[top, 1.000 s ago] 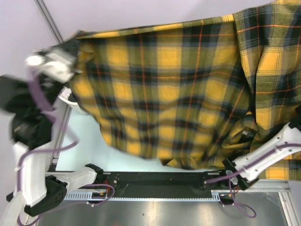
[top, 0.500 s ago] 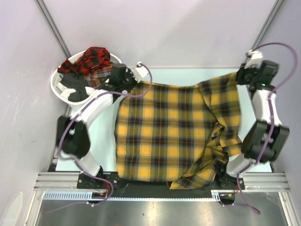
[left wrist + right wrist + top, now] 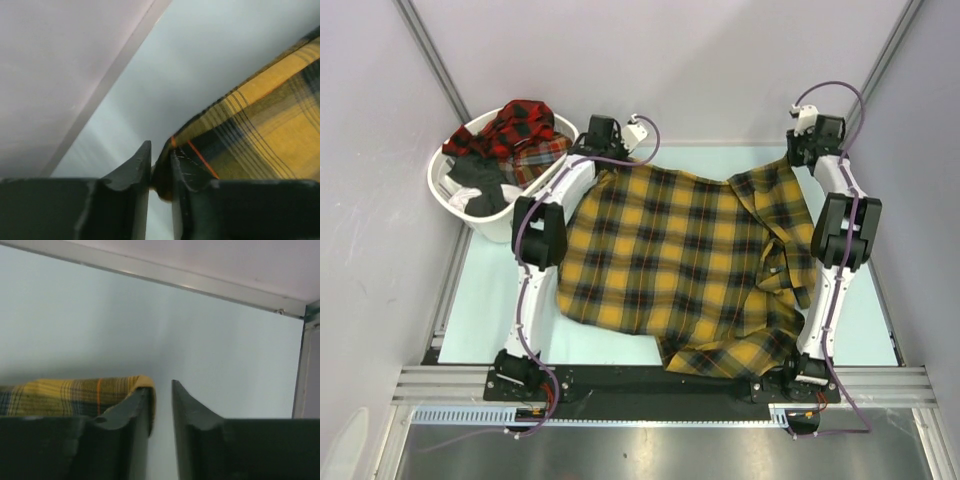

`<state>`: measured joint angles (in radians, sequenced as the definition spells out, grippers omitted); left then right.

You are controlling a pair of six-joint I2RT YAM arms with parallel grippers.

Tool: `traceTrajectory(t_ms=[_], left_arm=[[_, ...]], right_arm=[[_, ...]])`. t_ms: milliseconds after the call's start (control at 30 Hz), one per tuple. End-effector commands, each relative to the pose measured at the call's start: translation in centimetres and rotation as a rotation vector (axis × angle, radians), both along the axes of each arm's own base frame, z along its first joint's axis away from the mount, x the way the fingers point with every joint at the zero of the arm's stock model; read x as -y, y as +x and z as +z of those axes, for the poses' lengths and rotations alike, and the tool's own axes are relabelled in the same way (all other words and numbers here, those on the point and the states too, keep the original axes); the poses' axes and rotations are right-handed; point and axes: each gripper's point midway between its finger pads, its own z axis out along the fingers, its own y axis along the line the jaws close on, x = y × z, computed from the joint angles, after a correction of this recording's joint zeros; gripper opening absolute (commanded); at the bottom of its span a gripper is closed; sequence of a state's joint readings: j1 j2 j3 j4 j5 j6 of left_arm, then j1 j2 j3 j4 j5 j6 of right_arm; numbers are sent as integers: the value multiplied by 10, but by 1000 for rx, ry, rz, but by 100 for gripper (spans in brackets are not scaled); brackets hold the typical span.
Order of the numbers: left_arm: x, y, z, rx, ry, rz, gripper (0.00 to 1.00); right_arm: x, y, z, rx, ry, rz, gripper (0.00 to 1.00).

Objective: Fold and stack the long sleeve shirts
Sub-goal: Flatten the shirt out

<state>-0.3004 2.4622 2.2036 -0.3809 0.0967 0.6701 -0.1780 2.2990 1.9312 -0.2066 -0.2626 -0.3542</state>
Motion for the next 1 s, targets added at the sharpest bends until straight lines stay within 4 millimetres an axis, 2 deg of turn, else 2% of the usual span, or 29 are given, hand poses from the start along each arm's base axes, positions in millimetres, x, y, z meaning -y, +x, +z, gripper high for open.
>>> traceTrajectory(t_ms=[0,33,67,100,133,200,233,267,300,333,367,400,433,467,500,533,567,600,633,667,700,733,800,833,867,933,967], left_arm=[[-3,-7,15,-32,-7,21,34],[-5,-14,25,-32,-10,28,51],[-7,-19,31,-37,-22,41,55],[-9,-24,42,-38,-34,48,62],[-8,-38,66,-43,-64,31,71],[-10,-64,74,-98,-81,23,73],[-8,-88,88,-129,-105,-8,78],[-5,-105,82,-176,-120,-35,90],[-5,-118,104,-161,-141,-45,90],[-4,-135,100,-212,-152,-62,90],[-4,-153,85,-274,-155,-78,93],[-2,-166,85,-304,-181,-89,94],[-3,-186,94,-329,-201,-113,94],[-4,-211,80,-401,-207,-148,93],[3,-232,79,-436,-236,-224,93],[2,-253,96,-414,-253,-258,93],[2,-270,91,-445,-267,-277,92],[-2,-295,70,-514,-264,-291,91],[-2,-311,69,-540,-280,-306,90],[-7,-331,59,-579,-281,-302,88],[-10,-341,56,-595,-281,-306,87],[-10,-354,51,-624,-278,-319,84],[-15,-378,40,-651,-247,-366,83],[-15,-392,34,-672,-220,-401,83],[-20,-406,26,-655,-170,-460,84],[-27,-422,14,-629,-93,-524,86],[-39,-431,-2,-629,-30,-552,87]], right_arm=[[-2,29,39,53,-98,22,42],[-2,24,28,-3,-104,28,51],[-1,22,31,-17,-117,35,64],[0,20,38,-27,-130,44,71],[7,7,49,-58,-142,54,77],[16,-15,56,-113,-122,64,92],[25,-44,62,-176,-92,74,99],[33,-75,47,-273,-50,88,100],[35,-94,63,-283,-34,91,100],[38,-109,63,-314,-6,90,100],[37,-132,62,-365,42,92,100],[42,-156,59,-412,74,74,100],[37,-170,61,-431,109,93,100],[28,-193,58,-496,151,112,100],[21,-211,51,-532,171,162,99],[8,-228,71,-507,181,202,99],[-12,-243,78,-504,238,274,97],[-40,-260,76,-515,236,384,95],[-63,-274,96,-471,219,461,92],[-86,-291,101,-482,213,531,89],[-107,-304,102,-487,211,598,81],[-147,-330,105,-474,193,736,77],[-183,-355,98,-479,156,861,68],[-217,-389,83,-532,128,1008,67],[-230,-407,86,-499,97,1077,66],[-253,-440,76,-485,51,1206,66],[-272,-468,69,-442,0,1328,67]])
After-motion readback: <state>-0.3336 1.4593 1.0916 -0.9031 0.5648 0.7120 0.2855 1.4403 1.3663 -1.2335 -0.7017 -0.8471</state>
